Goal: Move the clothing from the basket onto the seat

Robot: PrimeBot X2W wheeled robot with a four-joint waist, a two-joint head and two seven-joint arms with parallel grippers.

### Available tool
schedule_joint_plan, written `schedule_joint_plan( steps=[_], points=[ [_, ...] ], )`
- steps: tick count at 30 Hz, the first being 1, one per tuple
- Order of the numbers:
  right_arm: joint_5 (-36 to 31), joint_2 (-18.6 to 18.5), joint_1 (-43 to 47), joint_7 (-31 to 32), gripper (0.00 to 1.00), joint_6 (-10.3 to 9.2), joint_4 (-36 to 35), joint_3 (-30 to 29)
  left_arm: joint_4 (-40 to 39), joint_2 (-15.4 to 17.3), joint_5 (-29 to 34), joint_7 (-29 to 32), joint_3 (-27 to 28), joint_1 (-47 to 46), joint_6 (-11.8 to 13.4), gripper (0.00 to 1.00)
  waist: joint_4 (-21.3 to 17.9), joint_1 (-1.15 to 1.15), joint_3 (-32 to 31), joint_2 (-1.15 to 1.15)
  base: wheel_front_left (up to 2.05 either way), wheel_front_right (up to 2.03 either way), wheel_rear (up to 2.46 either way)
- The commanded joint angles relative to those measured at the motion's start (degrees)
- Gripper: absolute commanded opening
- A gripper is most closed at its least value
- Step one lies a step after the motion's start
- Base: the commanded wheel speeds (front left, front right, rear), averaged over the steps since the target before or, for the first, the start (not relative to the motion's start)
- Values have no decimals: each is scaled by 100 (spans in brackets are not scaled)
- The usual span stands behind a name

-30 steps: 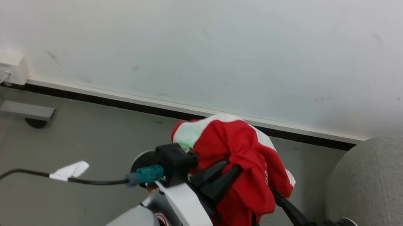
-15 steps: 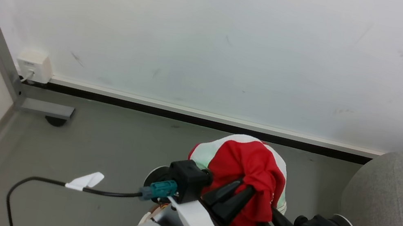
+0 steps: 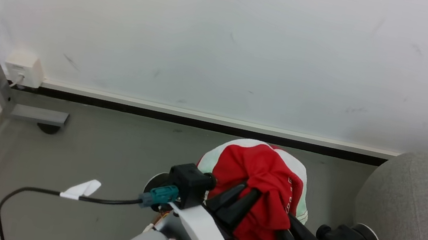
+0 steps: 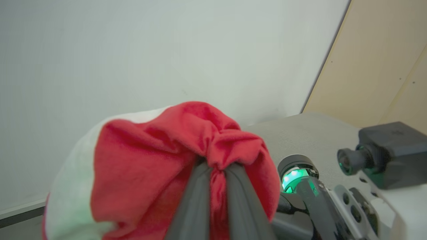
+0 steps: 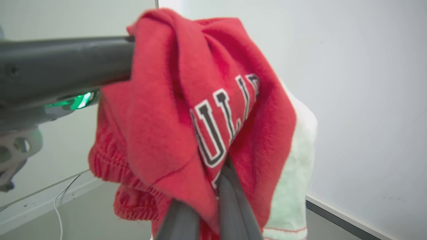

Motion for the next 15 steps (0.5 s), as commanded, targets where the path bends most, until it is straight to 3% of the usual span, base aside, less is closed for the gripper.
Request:
schedule_joint_plan(
  steps=[1, 8, 9, 10, 11, 15],
  points=[
    [-14, -9, 71, 3, 0, 17, -53, -32, 34, 30, -96, -66, 36, -16, 29, 0, -30, 0, 6, 0, 0, 0, 0],
    [47, -4, 130, 2, 0, 17, -119, -297, 132, 12, -123, -83, 24, -17, 50, 0, -149, 0, 29, 0, 0, 0, 0],
    [56, 3, 144, 2, 0, 17, -128, -367, 149, 2, -158, -53, 21, -4, 43, 28, -168, 0, 34, 0, 0, 0, 0],
    [83, 11, 172, 2, 0, 17, -137, -448, 156, -6, -176, -31, 9, 2, 29, 71, -191, 0, 36, 0, 0, 0, 0],
    [104, 13, 196, 2, 0, 17, -148, -516, 163, -12, -203, -12, -6, 13, 20, 100, -219, 0, 41, 0, 0, 0, 0],
    [98, -32, 229, 2, 0, 17, -224, -819, 179, -1, -187, 17, -90, 43, -11, 100, -399, 0, 80, 0, 0, 0, 0]
  ],
)
